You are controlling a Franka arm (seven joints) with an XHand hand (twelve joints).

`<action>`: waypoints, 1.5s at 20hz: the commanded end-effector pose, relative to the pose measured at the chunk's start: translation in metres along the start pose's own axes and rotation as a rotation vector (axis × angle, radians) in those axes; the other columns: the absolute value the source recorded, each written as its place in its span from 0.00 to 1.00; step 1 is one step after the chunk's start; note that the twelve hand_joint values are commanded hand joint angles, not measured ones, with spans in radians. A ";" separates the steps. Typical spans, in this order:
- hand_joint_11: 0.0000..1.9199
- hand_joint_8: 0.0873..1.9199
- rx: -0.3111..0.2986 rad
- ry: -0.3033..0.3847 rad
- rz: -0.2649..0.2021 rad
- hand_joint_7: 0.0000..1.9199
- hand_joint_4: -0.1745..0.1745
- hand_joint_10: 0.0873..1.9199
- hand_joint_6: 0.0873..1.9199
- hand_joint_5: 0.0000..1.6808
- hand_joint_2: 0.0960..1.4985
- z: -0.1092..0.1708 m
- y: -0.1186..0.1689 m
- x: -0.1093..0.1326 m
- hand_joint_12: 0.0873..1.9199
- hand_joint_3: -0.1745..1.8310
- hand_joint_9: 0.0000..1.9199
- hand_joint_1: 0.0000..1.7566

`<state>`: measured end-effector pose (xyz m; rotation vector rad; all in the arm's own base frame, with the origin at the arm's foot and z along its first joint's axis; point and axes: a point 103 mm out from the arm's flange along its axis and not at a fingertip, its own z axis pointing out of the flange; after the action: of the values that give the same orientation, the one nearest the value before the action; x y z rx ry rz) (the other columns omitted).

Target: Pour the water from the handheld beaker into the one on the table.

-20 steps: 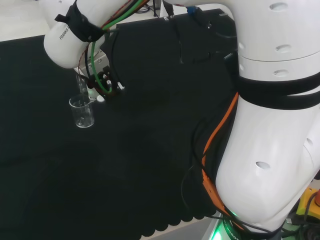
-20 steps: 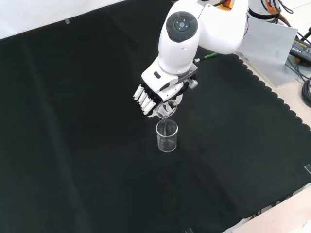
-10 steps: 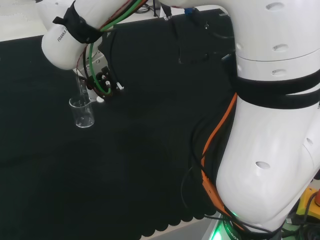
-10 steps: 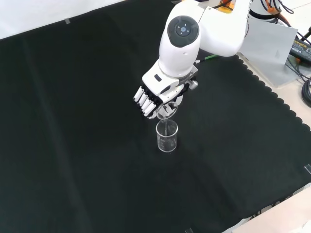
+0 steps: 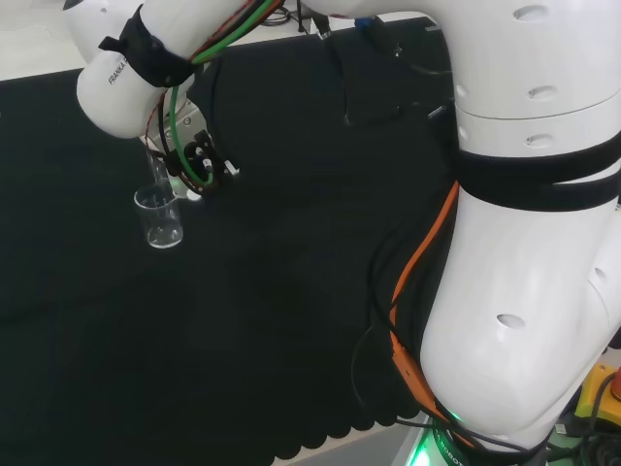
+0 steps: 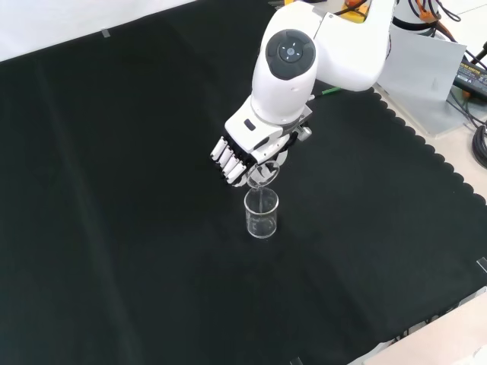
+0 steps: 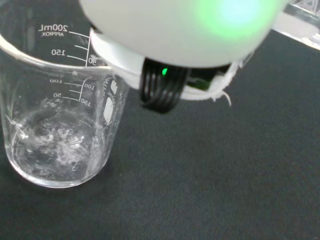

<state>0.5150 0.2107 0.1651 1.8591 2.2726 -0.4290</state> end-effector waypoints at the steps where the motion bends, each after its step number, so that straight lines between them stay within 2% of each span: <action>1: 0.48 0.64 0.013 -0.022 0.005 0.57 0.00 0.57 0.81 0.54 0.28 -0.002 0.000 0.002 0.53 0.68 0.63 0.81; 13: 0.48 0.64 0.034 -0.044 -0.005 0.57 0.00 0.57 0.81 0.54 0.28 -0.004 0.002 0.005 0.53 0.68 0.63 0.81; 15: 0.48 0.64 0.039 -0.063 -0.004 0.57 0.00 0.57 0.81 0.54 0.28 -0.011 0.003 0.009 0.53 0.68 0.63 0.81; 30: 0.48 0.64 0.055 -0.069 0.003 0.57 0.00 0.57 0.81 0.54 0.28 -0.013 0.004 0.010 0.53 0.68 0.63 0.81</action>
<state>0.5182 0.2242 0.1733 1.8466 2.2355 -0.5478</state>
